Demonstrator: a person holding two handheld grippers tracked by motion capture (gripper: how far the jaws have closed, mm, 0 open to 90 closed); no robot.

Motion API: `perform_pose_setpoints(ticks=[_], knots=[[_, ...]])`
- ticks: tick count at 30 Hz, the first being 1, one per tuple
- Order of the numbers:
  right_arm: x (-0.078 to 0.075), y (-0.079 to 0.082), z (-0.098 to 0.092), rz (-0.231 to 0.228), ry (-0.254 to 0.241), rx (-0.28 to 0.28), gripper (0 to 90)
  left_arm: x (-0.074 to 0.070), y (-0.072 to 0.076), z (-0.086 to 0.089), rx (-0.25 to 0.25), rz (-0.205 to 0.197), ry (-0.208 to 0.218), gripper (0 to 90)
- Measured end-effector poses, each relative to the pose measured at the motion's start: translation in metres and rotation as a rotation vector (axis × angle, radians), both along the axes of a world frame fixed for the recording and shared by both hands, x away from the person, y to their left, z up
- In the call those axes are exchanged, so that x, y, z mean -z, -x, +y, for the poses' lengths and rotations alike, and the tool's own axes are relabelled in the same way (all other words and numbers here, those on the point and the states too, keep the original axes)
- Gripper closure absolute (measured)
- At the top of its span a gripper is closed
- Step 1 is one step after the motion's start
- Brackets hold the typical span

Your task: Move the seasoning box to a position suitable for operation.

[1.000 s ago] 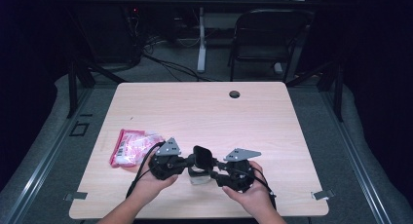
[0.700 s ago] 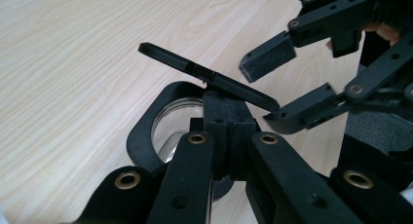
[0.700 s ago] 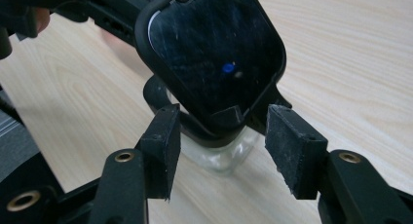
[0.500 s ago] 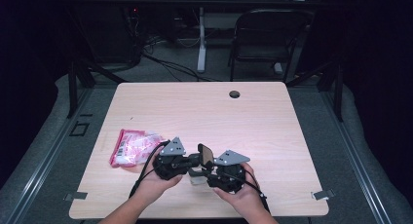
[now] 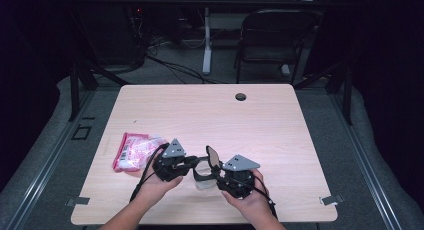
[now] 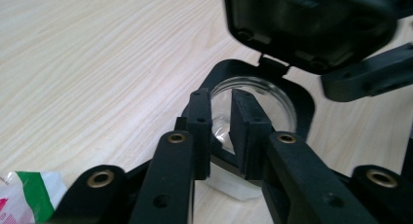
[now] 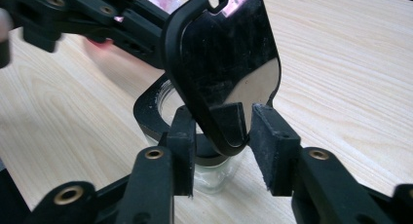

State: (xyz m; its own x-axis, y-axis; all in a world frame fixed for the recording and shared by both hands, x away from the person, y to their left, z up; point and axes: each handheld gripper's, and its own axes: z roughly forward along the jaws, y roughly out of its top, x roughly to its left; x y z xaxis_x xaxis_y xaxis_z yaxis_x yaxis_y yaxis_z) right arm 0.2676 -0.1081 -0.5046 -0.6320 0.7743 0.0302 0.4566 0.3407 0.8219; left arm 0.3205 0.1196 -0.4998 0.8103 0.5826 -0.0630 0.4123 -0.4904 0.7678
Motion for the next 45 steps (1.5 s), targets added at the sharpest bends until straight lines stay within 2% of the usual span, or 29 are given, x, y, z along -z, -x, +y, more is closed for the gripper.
perform_pose_setpoints(ticks=[4, 7, 9, 12, 14, 17, 22, 26, 30, 33, 39, 42, 45], knots=[[0.000, 0.001, -0.001, 0.002, -0.010, 0.004, 65.8, 0.005, -0.004, 0.000, -0.015, 0.013, 0.008, 70.1], [0.000, 0.001, -0.003, 0.005, -0.020, 0.004, 67.4, 0.010, -0.009, -0.003, -0.031, 0.013, 0.015, 66.9], [-0.001, 0.001, -0.003, 0.007, -0.021, 0.009, 68.2, 0.011, -0.011, -0.005, -0.036, 0.013, 0.006, 65.6], [0.000, 0.002, -0.004, 0.000, -0.031, 0.012, 69.6, 0.016, -0.014, -0.009, -0.038, 0.010, -0.030, 65.7], [0.000, 0.002, -0.005, 0.001, -0.030, 0.014, 70.7, 0.019, -0.015, -0.010, -0.026, 0.021, -0.035, 68.0], [0.000, 0.003, -0.007, 0.005, -0.038, 0.016, 71.8, 0.019, -0.013, -0.011, -0.027, 0.002, -0.049, 68.2], [-0.001, 0.003, -0.011, 0.000, -0.047, 0.027, 74.0, 0.020, -0.014, -0.011, -0.030, 0.005, -0.032, 68.6], [-0.001, 0.003, -0.018, 0.016, -0.061, 0.039, 75.7, 0.020, -0.014, -0.011, -0.032, -0.002, -0.033, 68.8], [0.001, 0.002, -0.024, 0.046, -0.109, 0.043, 76.5, 0.020, -0.013, -0.010, -0.028, 0.002, -0.030, 68.9], [0.002, 0.001, -0.027, 0.065, -0.128, 0.044, 76.9, 0.021, -0.013, -0.010, -0.029, 0.001, -0.025, 68.9], [0.002, 0.002, -0.027, 0.062, -0.131, 0.050, 77.4, 0.021, -0.013, -0.010, -0.033, 0.005, -0.023, 68.9], [0.003, 0.003, -0.026, 0.046, -0.138, 0.063, 78.0, 0.020, -0.015, -0.008, -0.040, 0.027, -0.003, 69.3], [0.003, 0.001, -0.027, 0.052, -0.140, 0.065, 78.8, 0.020, -0.015, -0.007, -0.038, 0.036, 0.005, 69.3]])
